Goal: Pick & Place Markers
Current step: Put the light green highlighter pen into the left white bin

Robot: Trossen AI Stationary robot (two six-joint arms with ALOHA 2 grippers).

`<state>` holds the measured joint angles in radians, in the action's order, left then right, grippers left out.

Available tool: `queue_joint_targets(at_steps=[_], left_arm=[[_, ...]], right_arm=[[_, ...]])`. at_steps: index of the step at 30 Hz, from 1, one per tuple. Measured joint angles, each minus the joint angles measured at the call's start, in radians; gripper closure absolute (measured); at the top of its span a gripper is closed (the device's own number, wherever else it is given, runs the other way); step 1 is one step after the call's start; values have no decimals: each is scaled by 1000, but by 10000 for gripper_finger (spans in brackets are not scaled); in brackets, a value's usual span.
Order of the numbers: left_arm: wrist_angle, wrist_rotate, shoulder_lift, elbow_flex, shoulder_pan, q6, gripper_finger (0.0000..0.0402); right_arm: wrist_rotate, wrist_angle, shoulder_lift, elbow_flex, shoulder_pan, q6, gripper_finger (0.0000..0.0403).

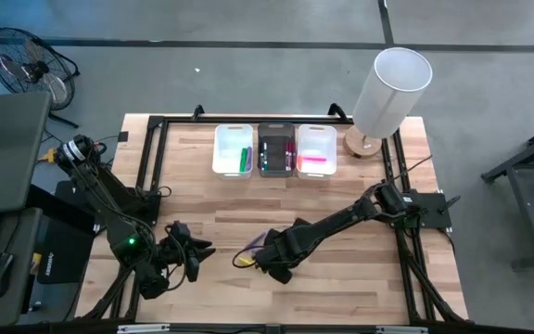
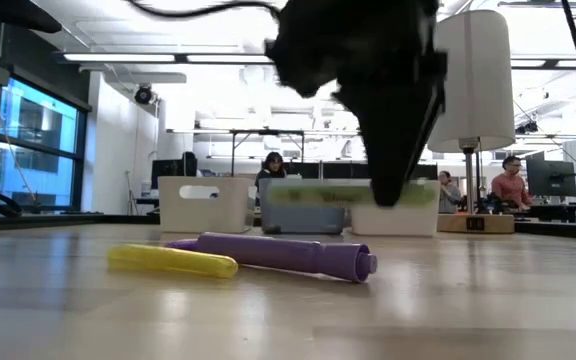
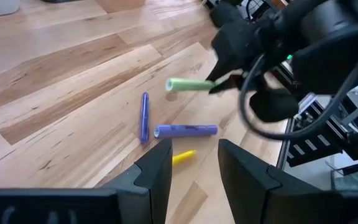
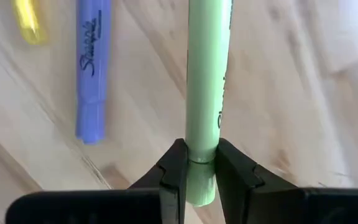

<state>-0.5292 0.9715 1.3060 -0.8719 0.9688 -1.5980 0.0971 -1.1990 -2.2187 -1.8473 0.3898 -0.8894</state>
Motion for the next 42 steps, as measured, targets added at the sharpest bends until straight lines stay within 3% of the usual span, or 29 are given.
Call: queue_joint_targets(at_steps=[9,19,24,28,34,42], left_arm=[[133,-26,0,0,-75,180,273],[512,-180,-7,0,-274,734,257],[653,-240,-7,0,-372,915,222],[798,-344,-7,0,-439,1039,205],[975,-399,-7,0,-529,1137,202],[1090,-505,-7,0,-628,1152,202]], right_arm=[[192,6,134,-1,18,-27,351],[339,66,258,-2,26,-14,351],[409,69,324,-2,39,-11,351],[475,99,378,-2,45,18,352],[502,168,447,-3,48,104,352],[485,234,475,-3,47,226,352]])
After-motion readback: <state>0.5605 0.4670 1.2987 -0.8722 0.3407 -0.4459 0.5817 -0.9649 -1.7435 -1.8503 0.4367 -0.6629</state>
